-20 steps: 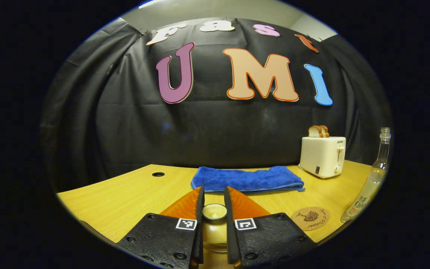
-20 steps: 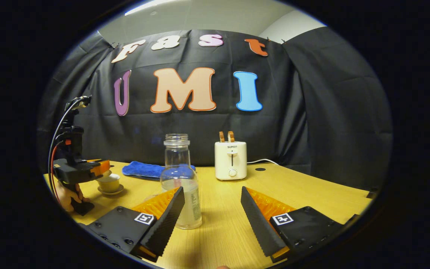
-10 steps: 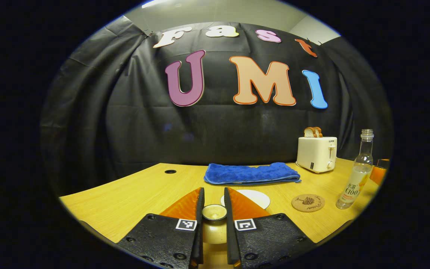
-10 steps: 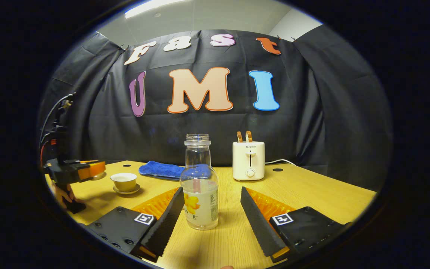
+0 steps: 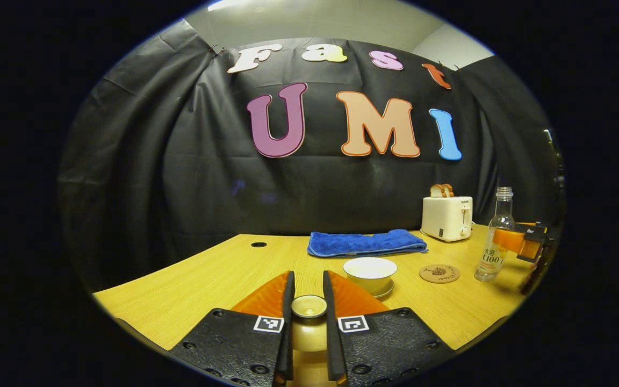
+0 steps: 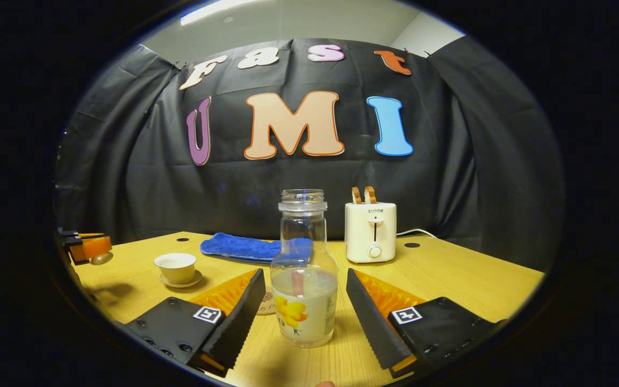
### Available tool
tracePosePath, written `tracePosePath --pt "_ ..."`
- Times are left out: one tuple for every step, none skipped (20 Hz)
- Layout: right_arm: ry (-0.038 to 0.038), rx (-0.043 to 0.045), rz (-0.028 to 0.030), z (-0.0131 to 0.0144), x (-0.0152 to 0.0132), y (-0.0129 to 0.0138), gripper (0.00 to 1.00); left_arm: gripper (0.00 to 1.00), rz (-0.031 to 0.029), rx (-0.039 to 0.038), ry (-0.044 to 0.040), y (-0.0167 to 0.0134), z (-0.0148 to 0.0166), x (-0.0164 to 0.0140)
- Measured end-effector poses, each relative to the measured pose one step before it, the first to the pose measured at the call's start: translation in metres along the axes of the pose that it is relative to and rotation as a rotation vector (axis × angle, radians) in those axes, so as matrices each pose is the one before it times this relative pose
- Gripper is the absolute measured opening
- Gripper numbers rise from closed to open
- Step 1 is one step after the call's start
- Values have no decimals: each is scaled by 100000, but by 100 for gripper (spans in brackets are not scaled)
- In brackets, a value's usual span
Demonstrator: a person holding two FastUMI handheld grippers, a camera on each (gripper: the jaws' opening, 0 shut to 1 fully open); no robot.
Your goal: Open the teacup lid with one hand, grasp the water bottle and pour water into the teacup with the other hand; after pouring, place the water bottle on the coaster and then close the teacup lid.
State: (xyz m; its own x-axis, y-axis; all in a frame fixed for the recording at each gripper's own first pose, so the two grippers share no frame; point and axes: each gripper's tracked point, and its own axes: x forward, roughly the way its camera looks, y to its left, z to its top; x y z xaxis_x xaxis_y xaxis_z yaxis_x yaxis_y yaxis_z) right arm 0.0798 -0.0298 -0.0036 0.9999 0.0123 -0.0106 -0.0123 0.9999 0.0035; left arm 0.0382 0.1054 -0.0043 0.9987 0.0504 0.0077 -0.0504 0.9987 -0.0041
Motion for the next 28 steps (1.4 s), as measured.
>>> tracePosePath --pt "279 7 -63 -30 560 231 94 22 -140 48 -102 46 -14 -107" --pt "-141 70 -302 120 513 96 98 22 14 23 134 40 -47 71" --pt "172 -54 -677 12 480 28 98 24 116 -45 -25 73 15 -94" --pt "-69 85 -259 -55 587 130 100 22 -163 25 52 -74 -27 73" --pt "125 -222 -1338 -109 371 31 98 22 -324 -28 -37 -77 -36 32" --pt "200 -13 -1459 85 -117 -245 92 22 -422 51 -88 10 -1 -8" --pt "-401 -96 -931 -81 386 -107 87 24 -395 44 108 64 -27 -51" --pt "663 -267 92 -155 -165 161 82 24 -364 -160 18 13 31 -58" --pt "31 162 678 -64 -11 241 77 24 -944 76 -82 -73 -16 42" --pt "114 -489 -242 103 -196 -78 77 22 -510 -120 30 47 22 -26" --pt "520 -2017 279 16 15 238 74 24 -176 10 -40 88 -31 3" --pt "-708 -2601 53 159 176 389 73 22 -491 -14 -29 -42 15 -8" --pt "-382 -5887 991 213 7 730 69 22 -225 -100 43 14 -108 10" --pt "-1250 -6461 1282 366 -4 660 69 22 -246 -30 -23 20 30 3" --pt "246 -6234 998 164 193 891 69 22 -305 -27 -19 32 -44 -14" --pt "416 -4500 1983 257 41 1420 69 22 -1069 -159 0 -156 31 51" --pt "820 -3063 2002 114 136 998 69 22 -2153 110 -106 -143 -18 -185" --pt "341 -4097 1222 505 402 944 69 22 -790 -187 35 190 70 -31" --pt "-274 -6346 297 747 526 691 69 22 -339 -12 372 203 -129 -9" --pt "-991 -7278 -246 798 595 231 68 22 -284 50 -209 -82 75 -7" --pt "-44 -7746 723 678 651 389 68 22 -51 33 -162 75 -13 42" --pt "291 -7862 661 415 507 767 68 22 336 29 353 145 -72 54" --pt "-473 -7022 637 629 657 525 68 22 541 -55 -94 140 -48 11" --pt "-382 -6905 1501 651 548 789 68 24 673 53 87 322 2 34" --pt "-49 -7029 1669 274 609 892 68 22 706 -86 -54 784 13 -74" --pt "-289 -7185 885 106 592 872 68 22 100 -56 103 560 133 -84" --pt "-1112 -7799 598 247 325 803 68 22 -20 15 -246 297 -94 -105" --pt "-1515 -12175 367 448 560 1040 68 22 548 -2 224 295 -80 22"
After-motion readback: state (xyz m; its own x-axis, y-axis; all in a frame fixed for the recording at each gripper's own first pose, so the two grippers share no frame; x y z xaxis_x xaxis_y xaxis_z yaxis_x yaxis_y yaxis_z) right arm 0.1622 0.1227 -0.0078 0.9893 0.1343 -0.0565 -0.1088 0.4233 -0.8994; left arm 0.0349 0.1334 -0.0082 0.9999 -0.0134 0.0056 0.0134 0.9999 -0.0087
